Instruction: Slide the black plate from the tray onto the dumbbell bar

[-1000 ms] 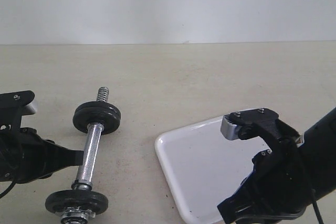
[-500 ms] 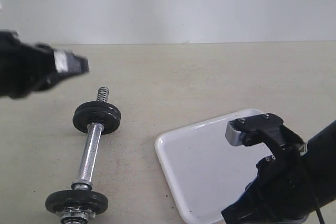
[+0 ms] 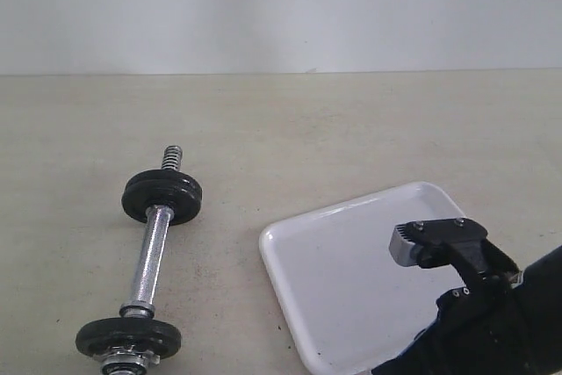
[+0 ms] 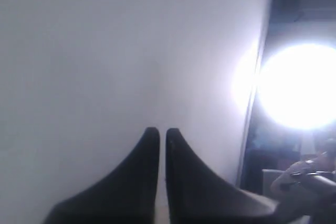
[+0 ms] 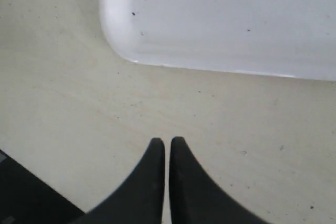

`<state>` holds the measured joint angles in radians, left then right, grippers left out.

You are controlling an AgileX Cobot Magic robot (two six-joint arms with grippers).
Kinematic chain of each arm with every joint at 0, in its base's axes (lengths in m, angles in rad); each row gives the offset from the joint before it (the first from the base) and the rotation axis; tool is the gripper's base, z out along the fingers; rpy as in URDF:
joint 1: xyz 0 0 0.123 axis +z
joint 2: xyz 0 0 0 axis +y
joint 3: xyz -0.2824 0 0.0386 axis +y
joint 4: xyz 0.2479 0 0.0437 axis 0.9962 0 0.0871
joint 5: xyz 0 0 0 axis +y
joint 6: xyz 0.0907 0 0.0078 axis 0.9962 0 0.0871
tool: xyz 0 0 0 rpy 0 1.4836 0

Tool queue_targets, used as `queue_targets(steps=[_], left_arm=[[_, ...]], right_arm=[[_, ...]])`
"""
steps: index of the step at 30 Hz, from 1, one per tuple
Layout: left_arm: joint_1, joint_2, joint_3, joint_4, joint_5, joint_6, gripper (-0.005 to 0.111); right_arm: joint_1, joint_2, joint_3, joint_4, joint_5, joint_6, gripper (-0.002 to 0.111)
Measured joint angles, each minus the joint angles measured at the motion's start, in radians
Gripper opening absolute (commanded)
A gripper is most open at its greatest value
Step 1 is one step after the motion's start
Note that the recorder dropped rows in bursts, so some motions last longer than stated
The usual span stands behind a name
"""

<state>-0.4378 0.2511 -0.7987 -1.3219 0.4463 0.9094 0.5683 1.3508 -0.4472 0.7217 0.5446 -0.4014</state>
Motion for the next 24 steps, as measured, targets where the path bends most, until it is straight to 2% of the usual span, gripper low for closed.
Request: queue_targets(steps=[3,5,6,7,8,10,12,15,17,21,24], left_arm=[[0.0,-0.171,-0.002,0.1,0.028,-0.078,0.004],[0.0,-0.248,-0.012,0.282,0.072,-0.21,0.004],[0.0,-0.251,-0.025,0.409,0.143,-0.325,0.004],[0.0,-0.251,-0.027,0.469,0.196,-0.382,0.004],[0.007,-0.251,-0.027,0.584,0.312,-0.472,0.004],[0.028,-0.251,-0.01,0.749,0.449,-0.583,0.004],[0.055,-0.251,0.027,0.872,0.555,-0.621,0.004],[0.064,-0.251,0.104,0.907,0.629,-0.621,0.004],[0.064,-0.249,0.174,0.908,0.644,-0.621,0.004],[0.064,-0.249,0.27,0.857,0.644,-0.616,0.004],[0.064,-0.249,0.283,0.739,0.598,-0.558,0.004]], right_arm=[[0.0,-0.008,0.0,0.129,-0.003,-0.103,0.0],[0.0,-0.064,0.0,0.306,-0.018,-0.255,0.0],[0.0,-0.123,0.0,0.399,-0.02,-0.338,0.0],[0.0,-0.16,-0.005,0.433,-0.027,-0.369,0.0],[0.0,-0.244,-0.029,0.463,-0.028,-0.407,0.0],[0.0,-0.38,-0.11,0.466,-0.005,-0.455,0.0],[0.0,-0.523,-0.238,0.466,0.027,-0.494,0.0],[0.0,-0.724,-0.491,0.457,0.075,-0.513,0.0],[0.0,-0.85,-0.622,0.376,0.153,-0.482,0.0],[0.0,-1.025,-0.732,0.06,0.377,-0.133,0.0],[0.0,-1.134,-0.739,-0.15,0.548,0.102,0.0]])
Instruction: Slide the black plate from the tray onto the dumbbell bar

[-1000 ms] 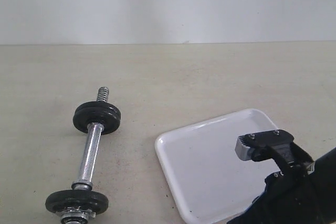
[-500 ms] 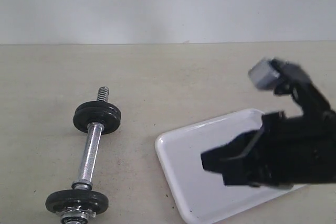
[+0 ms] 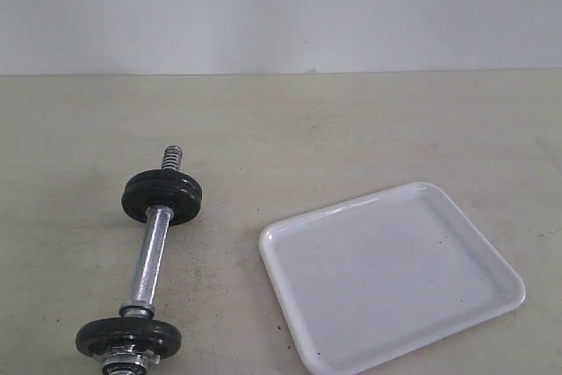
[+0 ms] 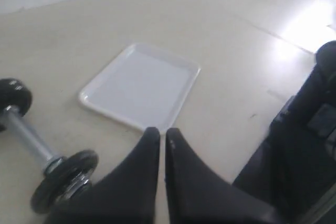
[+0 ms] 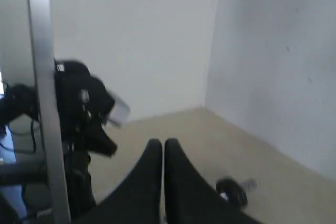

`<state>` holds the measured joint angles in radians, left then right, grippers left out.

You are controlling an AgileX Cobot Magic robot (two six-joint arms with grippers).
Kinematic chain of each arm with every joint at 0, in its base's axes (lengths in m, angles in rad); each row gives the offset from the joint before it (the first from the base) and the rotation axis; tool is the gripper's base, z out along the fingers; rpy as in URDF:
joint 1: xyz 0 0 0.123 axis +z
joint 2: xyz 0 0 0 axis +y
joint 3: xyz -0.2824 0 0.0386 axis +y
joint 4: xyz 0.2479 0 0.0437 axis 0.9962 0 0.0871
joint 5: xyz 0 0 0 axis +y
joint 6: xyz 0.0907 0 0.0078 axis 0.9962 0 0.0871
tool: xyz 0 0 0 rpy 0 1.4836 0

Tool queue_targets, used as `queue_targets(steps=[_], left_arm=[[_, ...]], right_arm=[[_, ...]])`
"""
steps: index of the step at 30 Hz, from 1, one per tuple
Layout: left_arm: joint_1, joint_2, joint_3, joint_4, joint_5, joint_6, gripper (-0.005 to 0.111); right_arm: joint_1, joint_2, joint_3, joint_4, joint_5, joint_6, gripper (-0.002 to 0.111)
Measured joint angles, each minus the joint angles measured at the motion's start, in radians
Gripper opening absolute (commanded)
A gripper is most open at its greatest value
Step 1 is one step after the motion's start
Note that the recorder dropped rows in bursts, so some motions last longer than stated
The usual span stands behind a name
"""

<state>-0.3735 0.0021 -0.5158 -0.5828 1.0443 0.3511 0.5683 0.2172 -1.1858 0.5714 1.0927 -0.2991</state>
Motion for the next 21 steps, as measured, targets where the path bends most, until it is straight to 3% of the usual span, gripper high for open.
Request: queue_targets(steps=[6,11,14,15,18,21], left_arm=[[0.0,0.0,0.011,-0.183,-0.171,0.099,0.004],[0.0,0.002,0.126,-0.257,-0.312,0.112,0.004],[0.002,0.003,0.242,-0.509,-0.448,0.296,0.004],[0.002,0.003,0.282,-0.658,-0.5,0.423,0.004],[0.002,0.003,0.334,-0.861,-0.553,0.635,0.004],[0.002,-0.001,0.387,-0.925,-0.604,0.715,0.004]], right_arm=[[0.0,-0.202,0.0,-0.129,0.124,0.258,0.0],[-0.059,-0.219,0.045,-0.109,0.128,0.238,0.0],[-0.16,-0.217,0.222,-0.095,0.128,0.138,0.0],[-0.202,-0.217,0.303,-0.073,0.124,0.089,0.0],[-0.261,-0.215,0.482,0.032,-0.041,-0.026,0.0],[-0.292,-0.213,0.705,0.123,-0.359,-0.153,0.0]])
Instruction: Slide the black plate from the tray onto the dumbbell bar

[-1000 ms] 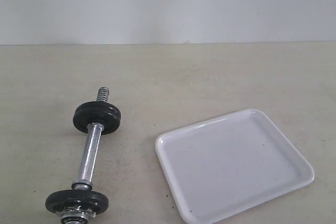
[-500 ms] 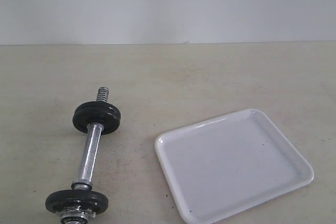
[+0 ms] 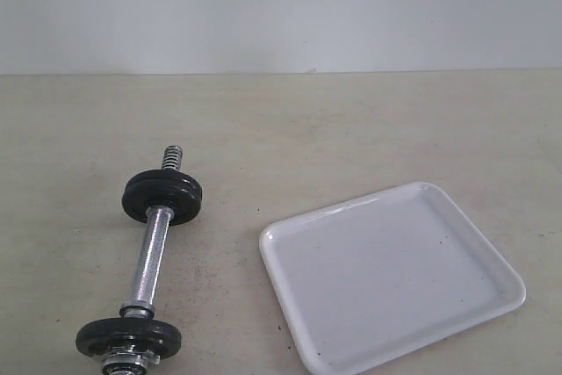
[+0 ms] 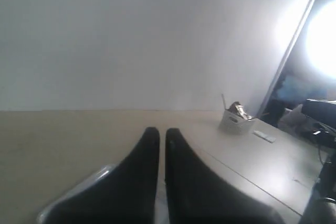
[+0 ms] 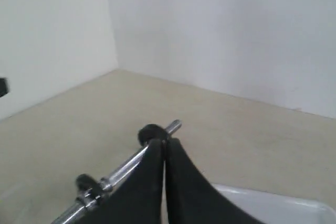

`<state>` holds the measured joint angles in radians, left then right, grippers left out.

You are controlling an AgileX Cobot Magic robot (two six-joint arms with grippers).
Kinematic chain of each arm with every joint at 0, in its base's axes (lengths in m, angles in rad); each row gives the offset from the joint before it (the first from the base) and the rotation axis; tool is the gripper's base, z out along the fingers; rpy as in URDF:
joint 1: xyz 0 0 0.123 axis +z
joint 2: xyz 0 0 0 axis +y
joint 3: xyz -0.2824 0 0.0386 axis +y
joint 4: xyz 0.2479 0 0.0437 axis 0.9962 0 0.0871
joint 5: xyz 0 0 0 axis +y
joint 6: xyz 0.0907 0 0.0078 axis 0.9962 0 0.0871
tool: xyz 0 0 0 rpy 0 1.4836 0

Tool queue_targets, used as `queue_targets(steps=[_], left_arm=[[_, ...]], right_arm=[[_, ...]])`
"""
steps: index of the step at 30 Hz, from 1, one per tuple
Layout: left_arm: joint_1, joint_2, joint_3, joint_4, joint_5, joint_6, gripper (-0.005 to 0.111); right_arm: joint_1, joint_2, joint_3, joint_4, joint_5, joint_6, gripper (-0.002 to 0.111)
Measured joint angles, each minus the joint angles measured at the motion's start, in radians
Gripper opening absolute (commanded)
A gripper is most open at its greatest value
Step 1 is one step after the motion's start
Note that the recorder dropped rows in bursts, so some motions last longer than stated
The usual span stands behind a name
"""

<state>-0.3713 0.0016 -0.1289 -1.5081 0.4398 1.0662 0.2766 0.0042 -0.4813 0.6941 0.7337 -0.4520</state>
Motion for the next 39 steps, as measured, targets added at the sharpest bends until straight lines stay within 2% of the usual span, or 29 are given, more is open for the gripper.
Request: queue_targets(steps=[3,4,7,13,33,39], left_arm=[[0.0,0.0,0.043,-0.009,-0.071,0.008,0.004],[0.0,0.0,0.071,-0.009,-0.12,0.013,0.004],[0.0,0.0,0.109,-0.009,-0.179,0.023,0.004],[0.0,0.0,0.125,-0.009,-0.221,0.097,0.004],[0.002,0.0,0.125,0.006,-0.165,0.127,0.004],[0.084,0.0,0.125,0.006,-0.163,0.129,0.004]], right_arm=[[0.0,0.001,0.13,0.004,-0.174,-0.043,0.0],[-0.002,0.002,0.21,0.006,-0.284,-0.061,0.0],[-0.004,0.002,0.316,0.006,-0.431,-0.07,0.0],[-0.006,0.002,0.45,0.006,-0.588,-0.071,0.0],[-0.006,0.0,0.476,0.013,-0.635,-0.044,0.0],[-0.006,0.0,0.476,0.013,-0.635,-0.044,0.0]])
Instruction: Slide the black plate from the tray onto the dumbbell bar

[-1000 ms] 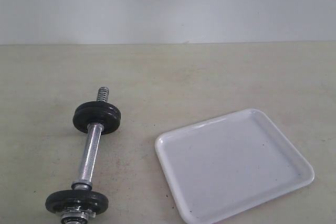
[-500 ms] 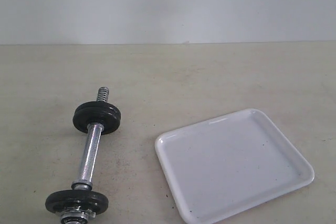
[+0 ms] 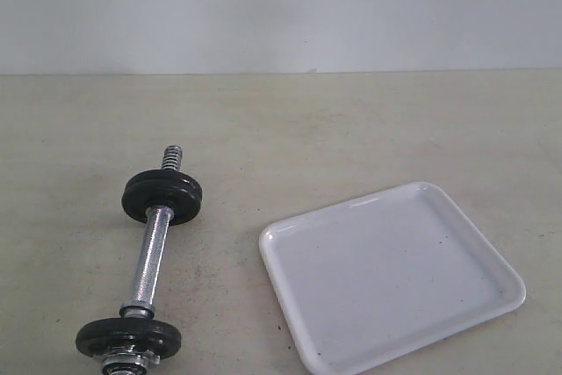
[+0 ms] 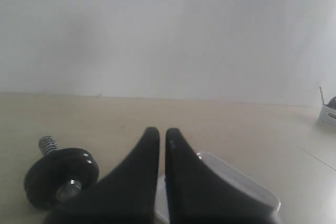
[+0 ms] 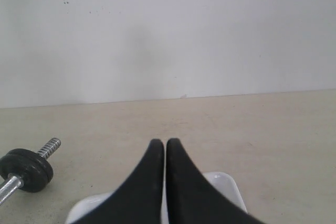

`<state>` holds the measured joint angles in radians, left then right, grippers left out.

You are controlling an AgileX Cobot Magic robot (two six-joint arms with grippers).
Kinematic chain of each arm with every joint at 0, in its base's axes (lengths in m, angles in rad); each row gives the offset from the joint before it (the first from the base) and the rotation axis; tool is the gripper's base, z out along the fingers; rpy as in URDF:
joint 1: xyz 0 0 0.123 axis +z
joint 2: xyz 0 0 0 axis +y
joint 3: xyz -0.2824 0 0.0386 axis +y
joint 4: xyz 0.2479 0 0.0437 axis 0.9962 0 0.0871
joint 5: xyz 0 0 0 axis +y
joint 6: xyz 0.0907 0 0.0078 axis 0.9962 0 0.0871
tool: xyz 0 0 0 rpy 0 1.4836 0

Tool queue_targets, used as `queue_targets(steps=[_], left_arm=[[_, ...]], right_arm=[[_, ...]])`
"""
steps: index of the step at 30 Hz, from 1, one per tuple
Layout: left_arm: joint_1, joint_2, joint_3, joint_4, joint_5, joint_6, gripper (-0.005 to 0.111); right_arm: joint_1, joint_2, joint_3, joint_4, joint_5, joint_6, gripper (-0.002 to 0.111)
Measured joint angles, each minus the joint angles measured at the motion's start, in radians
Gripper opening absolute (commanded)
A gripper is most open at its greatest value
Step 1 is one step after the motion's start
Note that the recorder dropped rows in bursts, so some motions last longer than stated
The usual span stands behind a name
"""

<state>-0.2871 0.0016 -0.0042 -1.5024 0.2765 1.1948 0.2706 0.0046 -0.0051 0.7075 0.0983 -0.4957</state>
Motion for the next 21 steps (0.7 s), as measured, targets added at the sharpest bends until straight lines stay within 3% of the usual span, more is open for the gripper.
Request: queue_targets(steps=[5,13,18,21], left_arm=[[0.068,0.0,0.0,0.027,-0.016,0.04,0.004],[0.077,0.0,0.0,0.158,-0.222,0.171,0.004],[0.077,0.0,0.0,0.148,-0.38,0.183,0.004],[0.077,0.0,0.0,0.141,-0.426,0.185,0.004]], right_arm=[[0.0,0.0,0.0,0.0,0.0,0.0,0.0],[0.0,0.0,0.0,-0.043,-0.002,0.0,0.0],[0.0,0.0,0.0,-0.531,-0.011,0.002,0.0],[0.0,0.0,0.002,-0.683,-0.011,0.002,0.0]])
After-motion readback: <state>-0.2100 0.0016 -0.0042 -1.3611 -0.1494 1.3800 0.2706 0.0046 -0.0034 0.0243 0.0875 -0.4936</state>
